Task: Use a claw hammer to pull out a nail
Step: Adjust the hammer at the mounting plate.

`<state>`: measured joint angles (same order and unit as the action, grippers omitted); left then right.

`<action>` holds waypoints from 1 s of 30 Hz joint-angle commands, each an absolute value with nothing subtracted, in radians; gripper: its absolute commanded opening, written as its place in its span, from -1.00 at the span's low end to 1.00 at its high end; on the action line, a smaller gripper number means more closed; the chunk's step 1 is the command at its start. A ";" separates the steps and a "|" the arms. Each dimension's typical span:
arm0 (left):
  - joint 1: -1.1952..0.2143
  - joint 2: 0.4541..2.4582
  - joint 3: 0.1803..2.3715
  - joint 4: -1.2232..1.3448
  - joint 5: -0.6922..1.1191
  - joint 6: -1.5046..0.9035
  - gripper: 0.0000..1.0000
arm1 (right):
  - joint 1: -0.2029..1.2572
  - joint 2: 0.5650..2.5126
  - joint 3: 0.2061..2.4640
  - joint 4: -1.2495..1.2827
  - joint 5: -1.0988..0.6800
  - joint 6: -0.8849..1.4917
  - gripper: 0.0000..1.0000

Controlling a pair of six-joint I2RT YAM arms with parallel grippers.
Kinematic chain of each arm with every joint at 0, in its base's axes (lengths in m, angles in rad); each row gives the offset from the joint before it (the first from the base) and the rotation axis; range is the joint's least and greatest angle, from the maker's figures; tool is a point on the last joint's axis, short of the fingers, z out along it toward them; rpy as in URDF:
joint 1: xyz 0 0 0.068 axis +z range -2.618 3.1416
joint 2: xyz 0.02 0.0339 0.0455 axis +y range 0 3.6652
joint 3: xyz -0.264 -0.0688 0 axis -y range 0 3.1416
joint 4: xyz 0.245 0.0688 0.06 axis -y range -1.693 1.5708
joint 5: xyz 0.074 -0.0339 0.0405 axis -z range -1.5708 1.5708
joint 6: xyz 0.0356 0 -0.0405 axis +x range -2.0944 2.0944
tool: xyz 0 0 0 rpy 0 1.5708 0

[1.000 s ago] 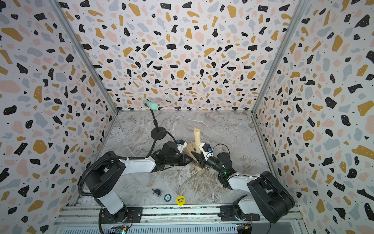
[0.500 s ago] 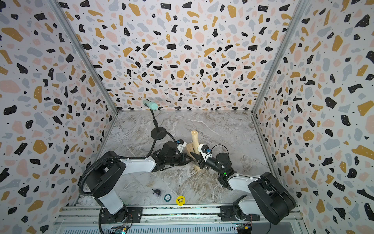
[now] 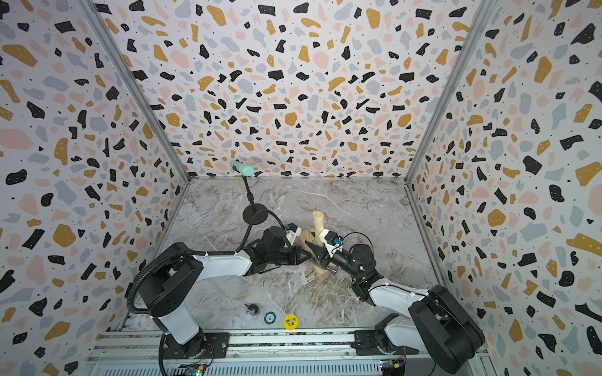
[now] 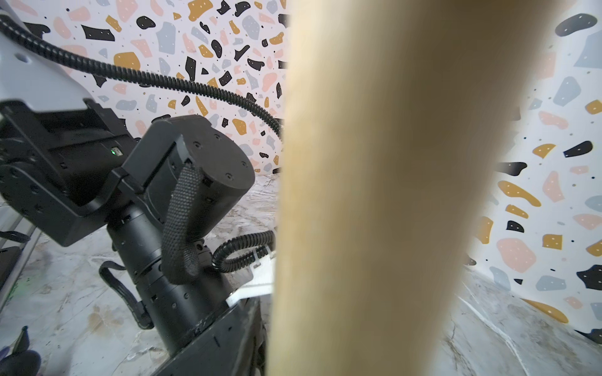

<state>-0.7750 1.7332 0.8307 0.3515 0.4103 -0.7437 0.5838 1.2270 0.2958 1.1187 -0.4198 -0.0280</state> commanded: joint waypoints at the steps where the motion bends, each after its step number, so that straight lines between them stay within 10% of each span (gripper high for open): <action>1: -0.782 1.738 0.855 0.333 0.409 -0.701 -1.00 | 0.589 1.201 0.337 1.100 -0.411 -0.046 -0.24; 30: -0.782 1.738 0.877 0.289 0.394 -0.681 -1.00 | 0.589 1.089 0.449 0.969 -0.368 -0.119 -0.20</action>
<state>-0.7753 1.7332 0.8547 0.3130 0.4095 -0.7181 0.5846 1.1160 0.4019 0.9890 -0.3828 -0.1036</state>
